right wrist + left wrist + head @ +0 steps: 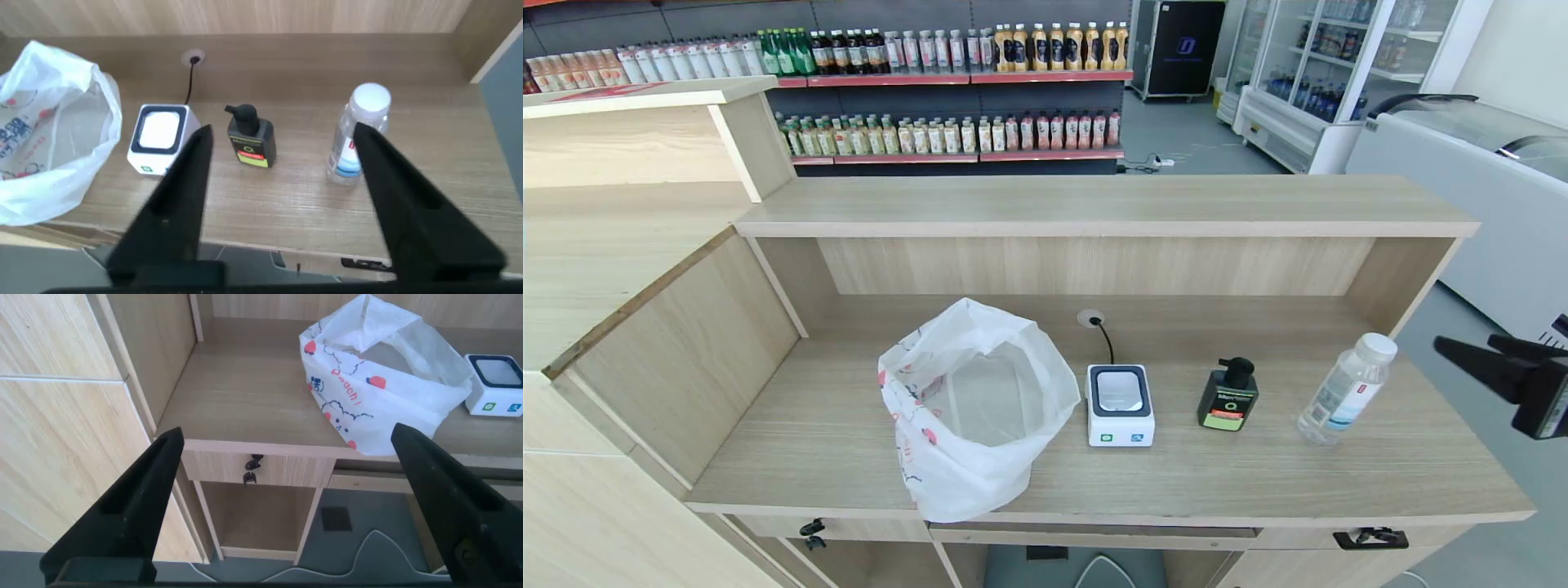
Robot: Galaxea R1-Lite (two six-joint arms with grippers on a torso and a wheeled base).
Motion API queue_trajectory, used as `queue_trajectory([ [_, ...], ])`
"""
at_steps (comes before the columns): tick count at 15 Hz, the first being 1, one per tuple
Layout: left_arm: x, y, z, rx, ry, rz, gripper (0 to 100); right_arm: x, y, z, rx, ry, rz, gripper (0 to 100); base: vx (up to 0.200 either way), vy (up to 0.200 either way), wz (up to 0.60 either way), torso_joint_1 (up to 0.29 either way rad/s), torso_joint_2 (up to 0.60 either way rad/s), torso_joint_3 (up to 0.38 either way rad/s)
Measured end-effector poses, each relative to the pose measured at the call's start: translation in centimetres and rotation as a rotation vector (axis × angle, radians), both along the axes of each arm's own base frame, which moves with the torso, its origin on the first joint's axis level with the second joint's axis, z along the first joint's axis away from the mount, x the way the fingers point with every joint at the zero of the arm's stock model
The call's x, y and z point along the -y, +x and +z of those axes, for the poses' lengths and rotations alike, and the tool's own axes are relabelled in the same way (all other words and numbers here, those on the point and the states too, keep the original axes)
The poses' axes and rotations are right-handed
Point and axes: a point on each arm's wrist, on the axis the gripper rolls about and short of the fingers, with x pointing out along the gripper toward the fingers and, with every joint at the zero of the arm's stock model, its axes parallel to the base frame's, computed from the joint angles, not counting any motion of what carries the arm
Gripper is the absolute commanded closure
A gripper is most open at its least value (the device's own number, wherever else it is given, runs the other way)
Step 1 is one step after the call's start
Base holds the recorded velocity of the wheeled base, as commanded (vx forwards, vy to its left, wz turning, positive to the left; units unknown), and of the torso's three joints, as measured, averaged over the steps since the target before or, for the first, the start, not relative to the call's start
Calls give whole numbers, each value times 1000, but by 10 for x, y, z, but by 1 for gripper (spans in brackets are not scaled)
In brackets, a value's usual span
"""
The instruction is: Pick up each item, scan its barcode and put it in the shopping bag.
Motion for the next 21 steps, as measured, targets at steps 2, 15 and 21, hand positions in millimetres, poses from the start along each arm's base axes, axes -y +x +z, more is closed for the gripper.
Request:
queue_trajectory([
  [2,0,0,0,0,0,0,0,2,21,-19,-55,-24,43,0,0,0,0,0,0,0],
  [15,0,0,0,0,0,0,0,32,107,-97,-98,-181,264,0,0,0,0,0,0,0],
  [21,0,0,0,0,0,0,0,35,136,-131,-61,-191,308,0,0,0,0,0,0,0],
])
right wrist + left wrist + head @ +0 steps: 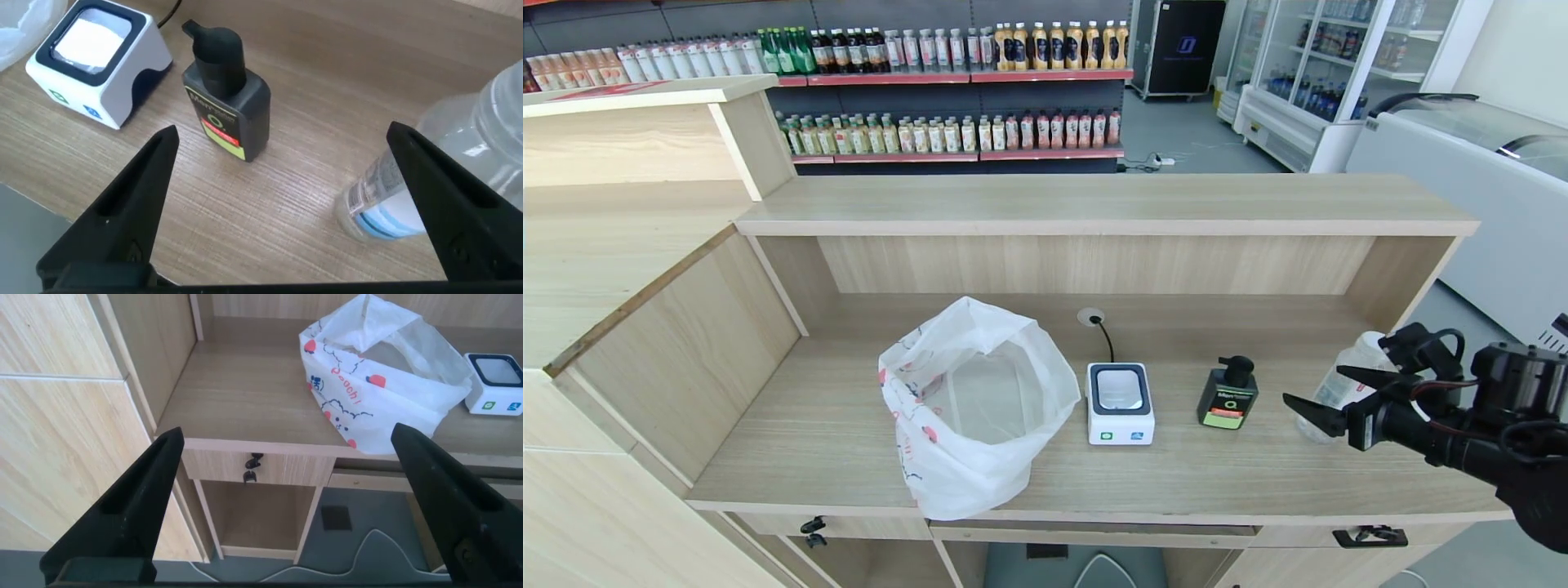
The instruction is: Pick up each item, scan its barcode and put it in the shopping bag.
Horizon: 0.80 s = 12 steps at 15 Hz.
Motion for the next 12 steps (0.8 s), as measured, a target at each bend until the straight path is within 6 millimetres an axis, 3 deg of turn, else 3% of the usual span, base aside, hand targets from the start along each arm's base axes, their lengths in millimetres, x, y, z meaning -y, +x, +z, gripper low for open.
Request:
queue_trajectory([
  [5,0,0,0,0,0,0,0,-12,16,-23,-31,11,54,0,0,0,0,0,0,0],
  [12,0,0,0,0,0,0,0,-23,47,-41,-17,15,113,0,0,0,0,0,0,0],
])
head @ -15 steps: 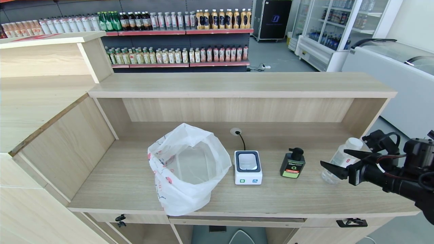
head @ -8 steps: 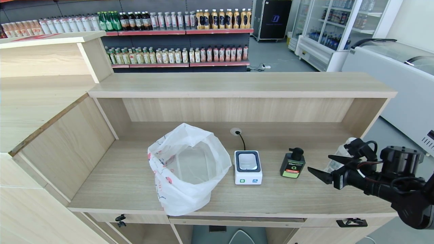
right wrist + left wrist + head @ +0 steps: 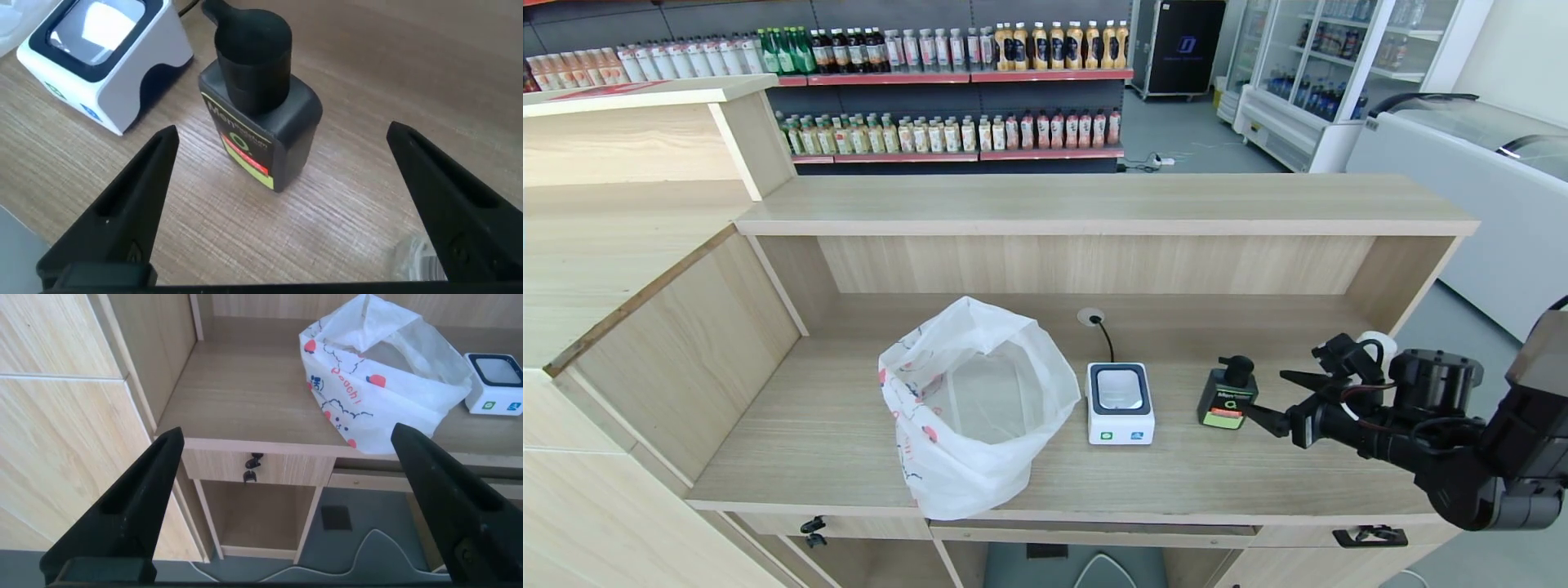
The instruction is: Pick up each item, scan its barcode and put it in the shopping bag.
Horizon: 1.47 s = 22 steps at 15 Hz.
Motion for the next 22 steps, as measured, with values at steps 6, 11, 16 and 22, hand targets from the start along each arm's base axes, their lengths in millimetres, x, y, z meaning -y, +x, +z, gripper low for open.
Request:
queue_trajectory([
  [6,0,0,0,0,0,0,0,-13,22,-17,35,14,97,0,0,0,0,0,0,0],
  [11,0,0,0,0,0,1,0,-27,35,-31,28,25,157,0,0,0,0,0,0,0],
  [16,0,0,0,0,0,0,0,-41,35,-40,7,30,205,0,0,0,0,0,0,0],
  [22,0,0,0,0,0,1,0,-42,35,-44,2,23,206,100,0,0,0,0,0,0],
])
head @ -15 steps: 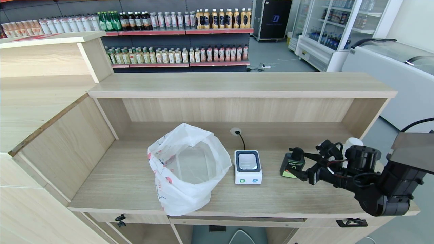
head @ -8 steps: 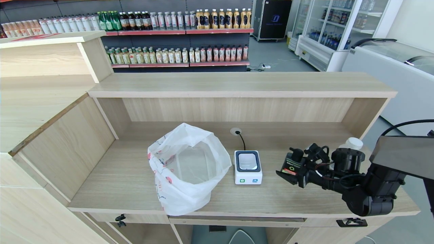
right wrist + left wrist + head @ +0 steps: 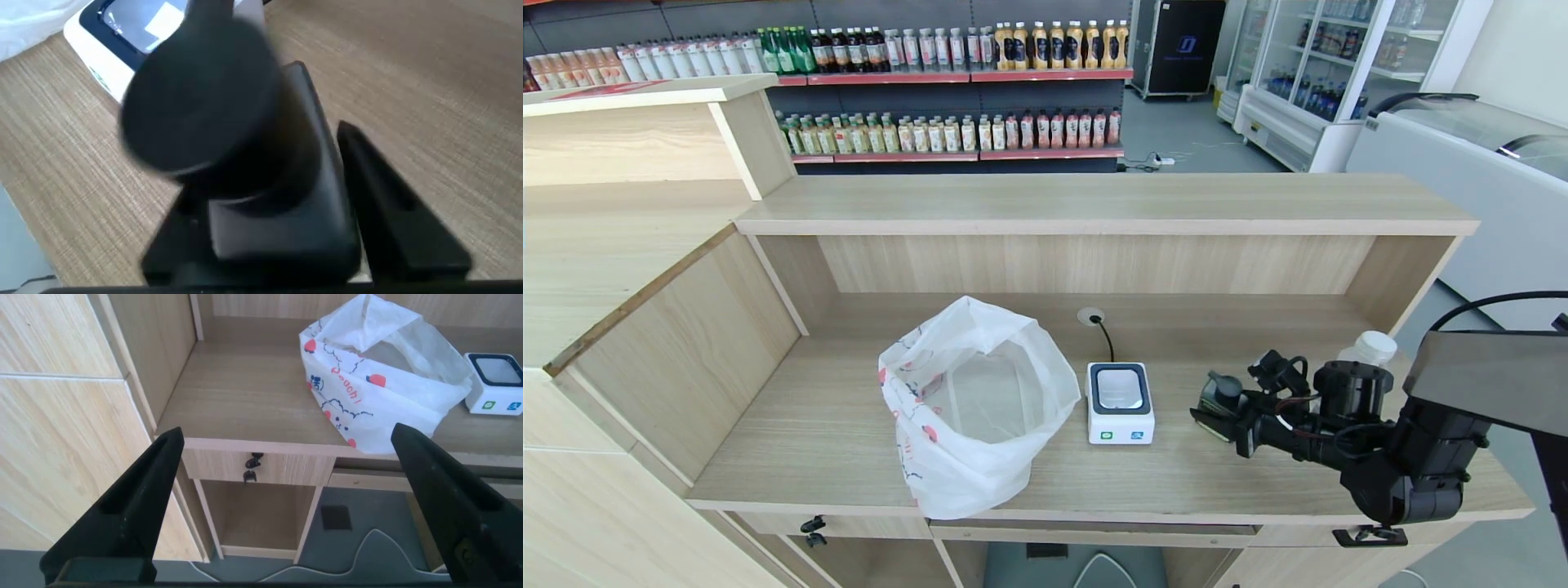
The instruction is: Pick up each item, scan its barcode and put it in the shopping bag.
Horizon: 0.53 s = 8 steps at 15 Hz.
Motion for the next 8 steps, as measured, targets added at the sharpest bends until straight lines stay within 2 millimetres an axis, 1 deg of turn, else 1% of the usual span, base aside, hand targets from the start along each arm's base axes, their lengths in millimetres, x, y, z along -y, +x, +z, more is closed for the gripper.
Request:
queue_trajectory([
  [2,0,0,0,0,0,0,0,2,1,2,27,-7,-7,100,0,0,0,0,0,0],
  [5,0,0,0,0,0,-1,0,14,-1,6,108,-25,-58,100,0,0,0,0,0,0],
  [8,0,0,0,0,0,-1,0,22,-5,20,195,-25,-80,100,0,0,0,0,0,0],
])
